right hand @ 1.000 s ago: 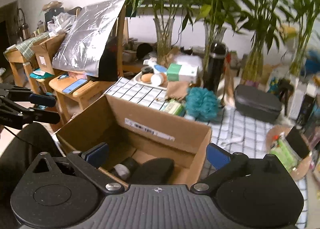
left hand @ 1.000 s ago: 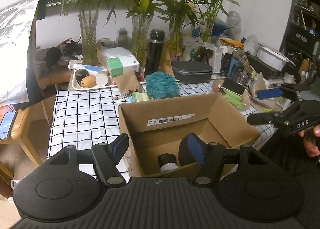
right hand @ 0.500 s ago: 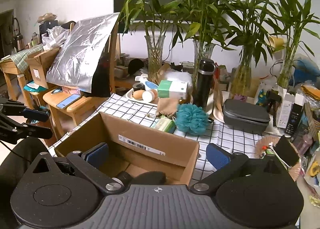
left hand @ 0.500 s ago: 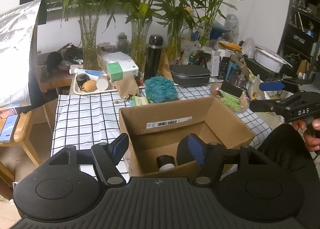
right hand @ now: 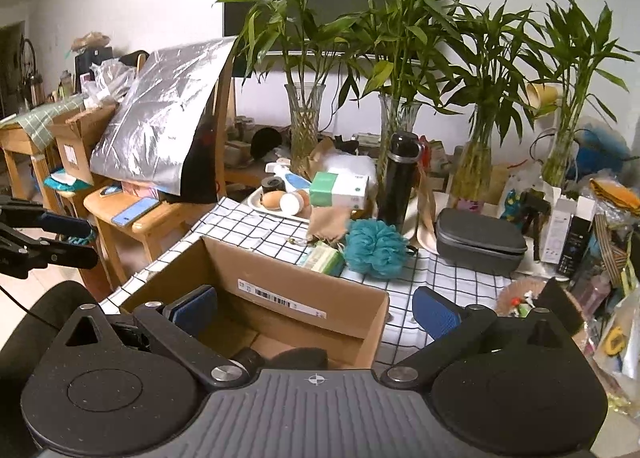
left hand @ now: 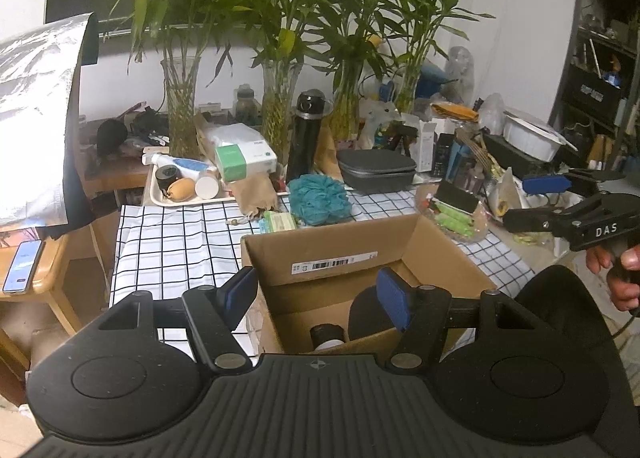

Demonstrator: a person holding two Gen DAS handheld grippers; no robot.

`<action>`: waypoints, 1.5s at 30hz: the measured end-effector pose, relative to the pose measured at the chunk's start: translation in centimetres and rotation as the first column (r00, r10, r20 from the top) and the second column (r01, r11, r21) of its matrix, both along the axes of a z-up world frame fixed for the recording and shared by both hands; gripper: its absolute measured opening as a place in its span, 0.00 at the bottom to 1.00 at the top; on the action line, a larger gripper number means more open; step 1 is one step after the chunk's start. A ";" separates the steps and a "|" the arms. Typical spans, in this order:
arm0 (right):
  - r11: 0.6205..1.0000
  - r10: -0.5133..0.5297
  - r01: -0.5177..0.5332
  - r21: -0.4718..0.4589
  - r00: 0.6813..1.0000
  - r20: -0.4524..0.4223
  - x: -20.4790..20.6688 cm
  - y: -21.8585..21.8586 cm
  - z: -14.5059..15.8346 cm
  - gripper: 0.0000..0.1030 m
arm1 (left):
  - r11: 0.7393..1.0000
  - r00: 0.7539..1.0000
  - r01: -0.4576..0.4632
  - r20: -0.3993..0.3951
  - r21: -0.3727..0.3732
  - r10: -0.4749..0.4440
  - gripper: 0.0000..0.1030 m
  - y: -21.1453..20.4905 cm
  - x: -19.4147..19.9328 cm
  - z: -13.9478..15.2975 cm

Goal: Organize soft objects
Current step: 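Withdraw both tools from the box back toward the table items, then lower the right tool onto the white plastic stick and close it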

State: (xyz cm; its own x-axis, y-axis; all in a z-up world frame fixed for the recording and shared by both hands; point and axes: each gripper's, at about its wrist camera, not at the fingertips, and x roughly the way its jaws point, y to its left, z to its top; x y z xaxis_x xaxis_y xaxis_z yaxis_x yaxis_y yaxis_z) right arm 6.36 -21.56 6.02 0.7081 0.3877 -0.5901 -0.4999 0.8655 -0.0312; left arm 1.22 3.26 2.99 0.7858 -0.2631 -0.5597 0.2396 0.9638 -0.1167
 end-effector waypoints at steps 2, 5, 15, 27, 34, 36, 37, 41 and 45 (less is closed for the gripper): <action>1.000 -0.005 0.005 0.006 1.000 0.020 -0.3 -0.2 0.2 1.00 | 1.000 1.000 -0.007 0.002 -0.002 0.007 0.63 0.1 -0.1 0.0; 1.000 -0.006 0.006 0.018 1.000 0.024 -0.5 -0.3 0.4 1.00 | 1.000 1.000 -0.021 -0.001 0.001 0.021 0.63 0.2 0.1 -0.1; 0.999 -0.044 0.044 0.022 0.999 -0.011 0.3 -0.9 -0.1 1.00 | 1.000 1.000 -0.011 0.000 0.010 0.011 0.63 -0.1 0.8 -0.2; 0.998 -0.055 0.057 0.026 0.996 -0.075 3.5 -1.3 -2.7 1.00 | 0.999 0.999 -0.037 -0.018 0.015 0.037 0.63 0.6 2.8 -0.6; 0.996 -0.071 0.075 0.046 0.994 -0.088 4.8 -1.7 -2.9 1.00 | 0.999 0.999 -0.045 -0.029 0.022 0.046 0.63 1.1 4.4 -0.7; 0.995 -0.077 0.083 0.063 0.993 -0.093 5.0 -2.0 -2.7 1.00 | 0.999 0.998 -0.044 -0.033 0.030 0.045 0.63 1.2 5.1 -0.7; 0.994 -0.079 0.086 0.066 0.992 -0.097 5.2 -2.1 -2.7 1.00 | 0.999 0.998 -0.043 -0.033 0.033 0.044 0.63 1.3 5.4 -0.7; 0.992 -0.105 0.112 0.056 0.987 -0.124 6.6 -2.7 -3.2 1.00 | 0.998 0.998 -0.052 -0.040 0.041 0.053 0.63 1.6 7.1 -0.8; 0.986 -0.142 0.152 0.071 0.981 -0.133 8.2 -3.7 -3.9 1.00 | 0.998 0.998 -0.055 -0.040 0.041 0.056 0.63 1.9 9.0 -1.1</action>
